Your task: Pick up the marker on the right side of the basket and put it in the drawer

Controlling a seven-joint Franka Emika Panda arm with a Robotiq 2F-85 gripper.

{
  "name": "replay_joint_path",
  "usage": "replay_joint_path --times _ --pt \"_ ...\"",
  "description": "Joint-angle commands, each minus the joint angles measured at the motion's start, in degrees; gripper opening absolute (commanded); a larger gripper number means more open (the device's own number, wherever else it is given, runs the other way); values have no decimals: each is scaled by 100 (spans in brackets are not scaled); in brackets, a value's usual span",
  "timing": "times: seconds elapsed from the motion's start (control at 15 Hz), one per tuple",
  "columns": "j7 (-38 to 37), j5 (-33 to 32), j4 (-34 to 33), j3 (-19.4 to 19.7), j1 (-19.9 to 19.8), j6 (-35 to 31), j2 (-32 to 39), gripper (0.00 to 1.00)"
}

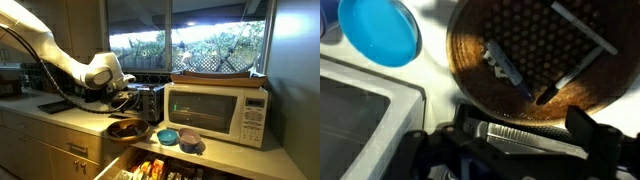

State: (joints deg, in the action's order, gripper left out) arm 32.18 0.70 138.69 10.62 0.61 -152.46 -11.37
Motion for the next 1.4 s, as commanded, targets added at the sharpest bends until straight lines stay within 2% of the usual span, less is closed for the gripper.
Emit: replay_joint_path --times 0.0,0.2,0.33,0.53,0.6,0.67,0.73,0.8,0.87,1.07,1.33 --pt "133 83 42 -5 -73 -31 49 100" --pt "71 59 -22 -64 -70 -32 44 100" --pt "1407 590 -88 305 318 420 50 100" --pt "2614 975 -241 635 477 1078 80 100" --pt "3026 1026 -363 491 215 1358 172 100" --pt "3277 961 -457 497 145 1584 232 100" --pt "3026 562 -519 375 -38 1362 359 100" --pt "3294 898 -529 403 -10 1260 307 100" --pt "2981 801 -379 284 -79 1286 166 100" --pt "3124 814 -503 275 -128 1285 246 100" --pt "3396 530 -909 174 -206 1168 1034 100"
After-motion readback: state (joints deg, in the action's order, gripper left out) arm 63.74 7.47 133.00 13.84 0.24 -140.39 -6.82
